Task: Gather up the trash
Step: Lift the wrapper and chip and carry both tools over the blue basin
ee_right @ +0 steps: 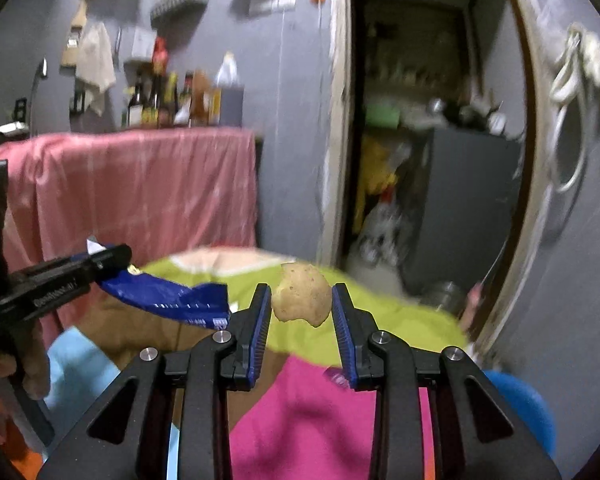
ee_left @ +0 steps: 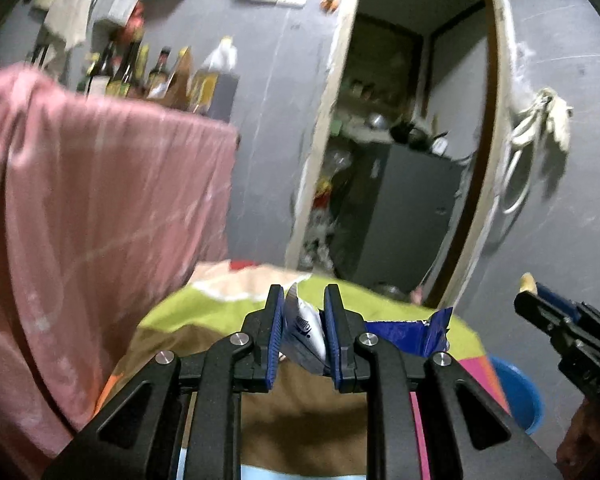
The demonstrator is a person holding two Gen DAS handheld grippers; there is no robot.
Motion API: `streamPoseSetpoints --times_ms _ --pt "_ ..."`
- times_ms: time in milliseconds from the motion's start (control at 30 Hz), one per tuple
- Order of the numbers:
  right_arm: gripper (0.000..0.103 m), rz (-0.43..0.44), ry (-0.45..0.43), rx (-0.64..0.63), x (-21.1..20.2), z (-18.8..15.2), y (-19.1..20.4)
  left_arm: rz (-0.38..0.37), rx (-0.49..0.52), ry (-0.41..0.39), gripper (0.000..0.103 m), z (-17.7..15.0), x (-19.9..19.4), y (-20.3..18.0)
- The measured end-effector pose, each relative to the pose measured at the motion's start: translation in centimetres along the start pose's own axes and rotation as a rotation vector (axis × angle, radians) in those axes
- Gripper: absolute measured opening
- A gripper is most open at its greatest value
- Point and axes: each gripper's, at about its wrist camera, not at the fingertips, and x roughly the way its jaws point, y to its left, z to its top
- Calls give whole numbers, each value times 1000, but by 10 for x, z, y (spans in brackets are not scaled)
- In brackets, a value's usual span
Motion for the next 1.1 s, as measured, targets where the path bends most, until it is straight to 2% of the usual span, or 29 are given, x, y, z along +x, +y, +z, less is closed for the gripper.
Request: streamPoseSetpoints --times_ms 300,600,800,1100 --pt "28 -121 -203 -4 -76 23 -26 -92 68 -197 16 20 -40 -74" --pt "28 -268 -311 -15 -128 23 -68 -197 104 -329 16 22 -63 -154" --pt "29 -364 -338 -12 -153 10 -99 -233 133 -355 16 13 -60 -201" --pt "29 -448 -308 25 -156 -20 -140 -241 164 -308 16 -5 -30 -246"
